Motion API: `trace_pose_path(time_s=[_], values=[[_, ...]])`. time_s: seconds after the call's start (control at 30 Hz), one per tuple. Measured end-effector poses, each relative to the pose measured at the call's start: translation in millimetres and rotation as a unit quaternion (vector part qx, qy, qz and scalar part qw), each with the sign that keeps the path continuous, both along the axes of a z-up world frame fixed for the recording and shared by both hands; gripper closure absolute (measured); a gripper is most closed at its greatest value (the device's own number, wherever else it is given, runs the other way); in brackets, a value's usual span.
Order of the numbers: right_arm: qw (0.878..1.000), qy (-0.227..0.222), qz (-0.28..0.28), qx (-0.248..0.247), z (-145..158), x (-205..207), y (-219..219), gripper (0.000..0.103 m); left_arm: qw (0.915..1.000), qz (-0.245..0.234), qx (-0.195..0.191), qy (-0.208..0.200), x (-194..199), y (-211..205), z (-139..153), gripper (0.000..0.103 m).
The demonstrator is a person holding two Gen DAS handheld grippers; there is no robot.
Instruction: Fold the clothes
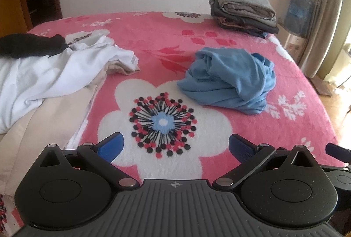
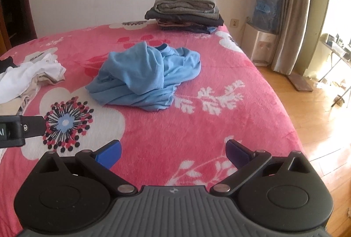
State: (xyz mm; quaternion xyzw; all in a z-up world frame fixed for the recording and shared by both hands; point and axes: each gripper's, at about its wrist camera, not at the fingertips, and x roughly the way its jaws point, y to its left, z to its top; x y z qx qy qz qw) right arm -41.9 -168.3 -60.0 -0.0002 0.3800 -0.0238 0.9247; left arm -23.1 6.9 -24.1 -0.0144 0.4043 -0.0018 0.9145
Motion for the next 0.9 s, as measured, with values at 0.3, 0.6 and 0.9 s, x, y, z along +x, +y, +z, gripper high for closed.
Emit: trace_pose_path(time_s=[0.3,0.6,0.9], values=[[1.0,0.016,0.002,0.0,-3,2,1,0.0,0.9998,0.017,0.007,-0.007,-4,0,0,0.0],[1.0,0.02,0.002,0.005,-3,2,1,0.0,0.9995,0.019,0.018,-0.019,-6,-1,2,0.0],[1.0,0.019,0.003,0.006,-2,1,2,0.0,0.9994,0.0,-0.035,-0.006,-7,5,-8,0.0]])
